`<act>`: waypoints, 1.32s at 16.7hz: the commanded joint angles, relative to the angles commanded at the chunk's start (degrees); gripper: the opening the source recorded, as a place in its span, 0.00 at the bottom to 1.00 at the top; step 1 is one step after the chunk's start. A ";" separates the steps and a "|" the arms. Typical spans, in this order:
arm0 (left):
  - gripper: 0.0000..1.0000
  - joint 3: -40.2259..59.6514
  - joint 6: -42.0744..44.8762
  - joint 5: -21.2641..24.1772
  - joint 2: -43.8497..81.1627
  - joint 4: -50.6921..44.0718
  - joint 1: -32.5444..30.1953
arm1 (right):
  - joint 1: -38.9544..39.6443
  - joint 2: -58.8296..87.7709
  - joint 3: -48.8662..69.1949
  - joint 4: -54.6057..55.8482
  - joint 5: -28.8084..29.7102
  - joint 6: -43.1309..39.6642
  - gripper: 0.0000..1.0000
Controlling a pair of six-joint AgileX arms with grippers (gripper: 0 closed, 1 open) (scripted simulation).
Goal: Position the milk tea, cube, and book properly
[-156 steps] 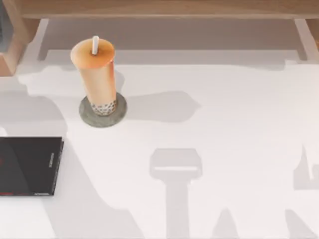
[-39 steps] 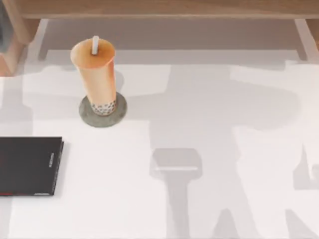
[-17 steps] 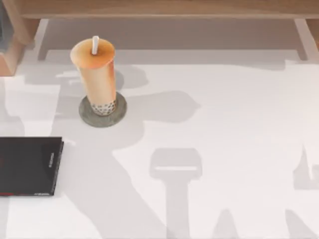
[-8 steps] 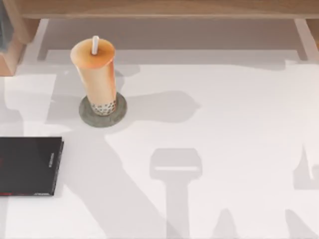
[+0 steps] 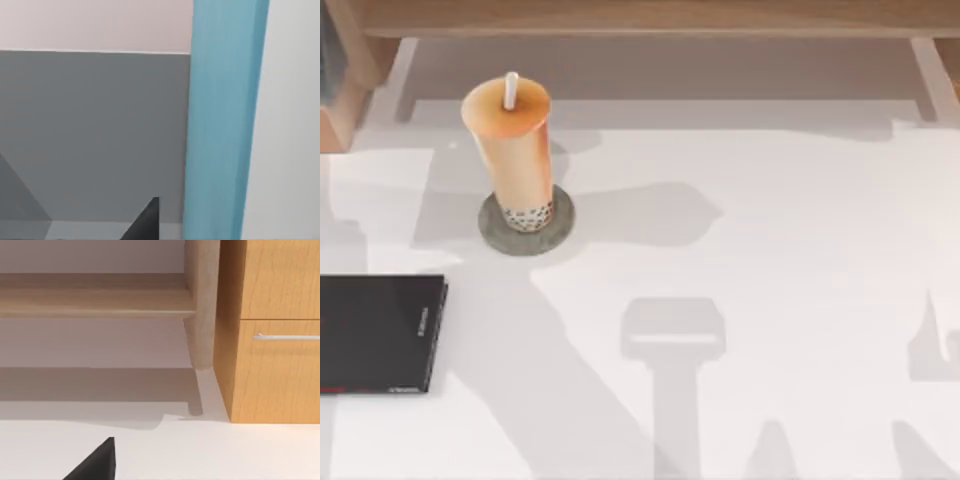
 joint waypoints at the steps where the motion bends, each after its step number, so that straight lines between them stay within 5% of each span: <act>1: 0.47 0.00 0.00 0.00 0.00 0.00 0.00 | 0.00 0.00 0.00 0.00 0.00 0.00 1.00; 7: 0.02 0.00 0.00 0.00 0.00 0.00 0.00 | 0.00 0.00 0.00 0.00 0.00 0.00 1.00; 22: 0.00 -1.02 0.32 1.16 -2.74 4.87 1.93 | 0.00 0.00 0.00 0.00 0.00 0.00 1.00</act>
